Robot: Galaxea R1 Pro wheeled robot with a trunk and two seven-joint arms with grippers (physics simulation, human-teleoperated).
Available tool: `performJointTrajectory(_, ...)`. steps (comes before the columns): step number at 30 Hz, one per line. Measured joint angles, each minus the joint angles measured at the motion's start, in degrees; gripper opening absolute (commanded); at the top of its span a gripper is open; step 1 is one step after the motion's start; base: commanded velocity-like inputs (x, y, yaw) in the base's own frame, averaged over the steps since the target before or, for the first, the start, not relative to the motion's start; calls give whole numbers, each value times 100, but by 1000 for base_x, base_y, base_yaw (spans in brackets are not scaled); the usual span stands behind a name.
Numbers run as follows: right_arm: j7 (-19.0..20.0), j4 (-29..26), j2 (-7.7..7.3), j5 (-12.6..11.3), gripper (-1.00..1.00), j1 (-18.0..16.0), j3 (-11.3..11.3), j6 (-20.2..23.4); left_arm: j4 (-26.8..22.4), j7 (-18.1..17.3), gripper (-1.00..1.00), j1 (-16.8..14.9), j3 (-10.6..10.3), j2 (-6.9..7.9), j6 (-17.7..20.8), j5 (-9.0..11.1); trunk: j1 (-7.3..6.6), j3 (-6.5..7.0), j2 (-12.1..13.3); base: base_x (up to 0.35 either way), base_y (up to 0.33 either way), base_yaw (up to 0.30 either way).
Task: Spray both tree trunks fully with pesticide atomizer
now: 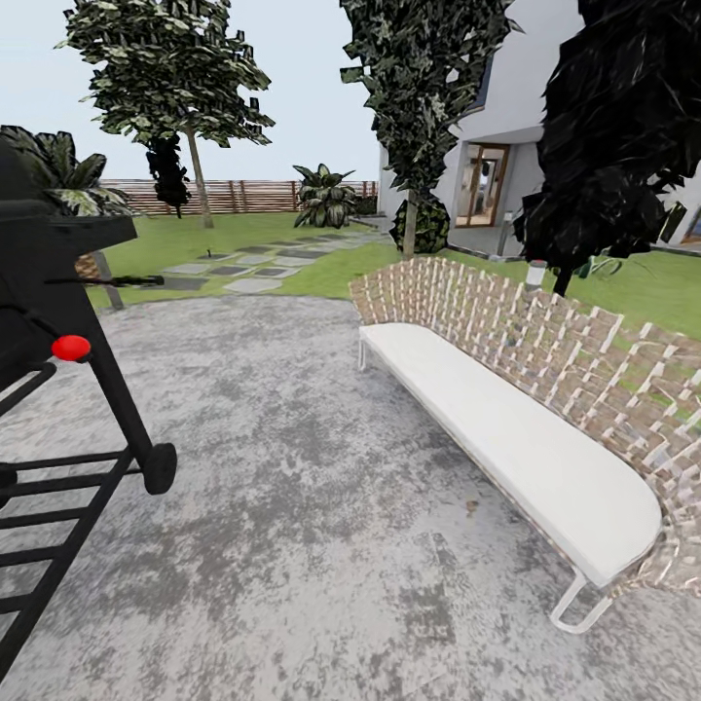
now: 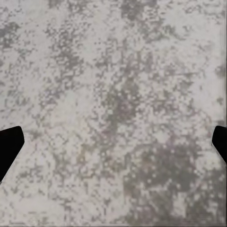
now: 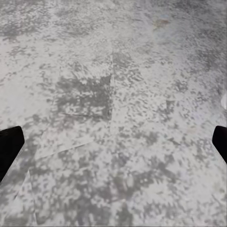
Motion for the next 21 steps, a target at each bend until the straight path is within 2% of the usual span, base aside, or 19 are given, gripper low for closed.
performJointTrajectory(8, -5, 9, 7, 4, 100, -1, 4, -1, 0, 0, 100, 1, -3, 0, 0, 0, 0, 0, 0, 339, -70, 206)
performJointTrajectory(21, -7, 17, 7, 6, 100, 0, -3, 0, 2, 0, 100, 0, -2, 0, -1, 0, 0, 0, 0, 335, -158, 21)
